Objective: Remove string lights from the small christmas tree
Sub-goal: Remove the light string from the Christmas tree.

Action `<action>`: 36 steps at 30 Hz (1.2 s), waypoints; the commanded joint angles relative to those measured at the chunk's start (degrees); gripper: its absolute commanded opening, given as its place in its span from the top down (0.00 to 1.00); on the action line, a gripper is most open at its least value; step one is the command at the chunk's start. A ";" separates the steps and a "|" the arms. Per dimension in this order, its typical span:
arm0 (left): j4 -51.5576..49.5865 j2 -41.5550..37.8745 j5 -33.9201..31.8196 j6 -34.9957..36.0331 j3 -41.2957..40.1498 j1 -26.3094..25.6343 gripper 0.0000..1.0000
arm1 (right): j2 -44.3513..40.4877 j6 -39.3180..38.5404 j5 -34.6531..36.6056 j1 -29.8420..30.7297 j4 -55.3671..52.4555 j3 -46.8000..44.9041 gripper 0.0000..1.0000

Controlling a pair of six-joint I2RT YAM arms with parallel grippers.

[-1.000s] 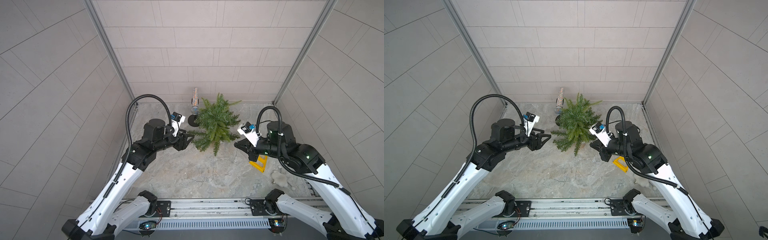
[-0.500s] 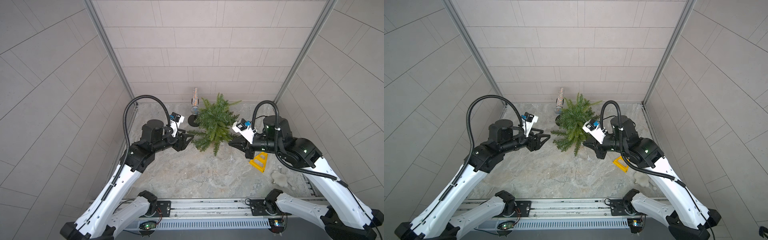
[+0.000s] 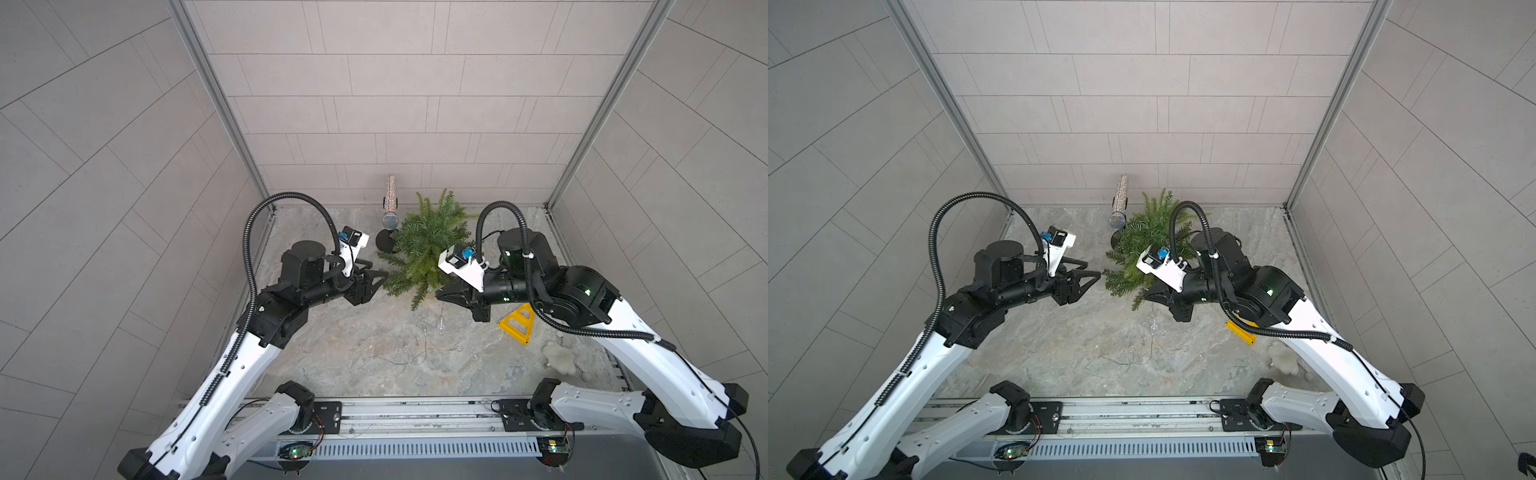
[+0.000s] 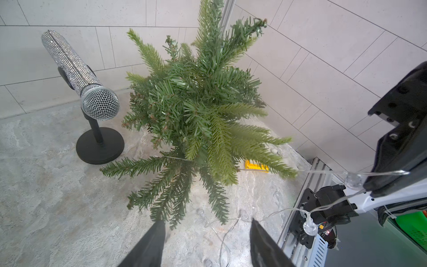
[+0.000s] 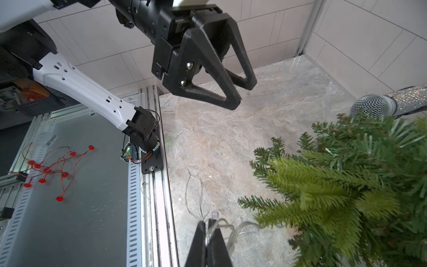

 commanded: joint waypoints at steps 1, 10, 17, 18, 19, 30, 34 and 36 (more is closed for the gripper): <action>0.65 -0.66 0.51 0.89 -0.77 0.21 0.38 | -1.83 -0.75 0.37 0.30 -2.78 0.61 1.00; 0.91 -0.01 0.65 0.83 -0.67 0.18 0.38 | -8.24 0.35 7.71 0.30 -3.05 -8.78 1.00; 0.34 -0.43 0.13 0.90 -0.78 0.23 0.38 | -7.10 0.11 5.23 0.30 -2.23 -10.57 1.00; 0.30 -0.56 0.16 0.89 -0.86 0.24 0.38 | -7.01 0.05 5.27 0.30 -2.05 -10.79 1.00; 0.30 -0.65 0.06 0.90 -1.02 0.17 0.38 | -6.88 -0.07 5.19 0.30 -1.89 -10.95 1.00; 0.21 -0.55 2.77 2.34 -0.96 0.20 0.38 | -2.98 -0.06 3.52 0.30 -0.14 -4.20 1.00; 0.03 -0.64 6.24 4.09 -0.70 0.24 0.38 | -1.17 -0.36 -0.45 0.30 -0.09 -1.76 1.00; 0.12 -0.44 7.74 4.78 -0.35 0.23 0.38 | -0.58 -0.68 -1.27 0.34 0.23 -1.12 1.00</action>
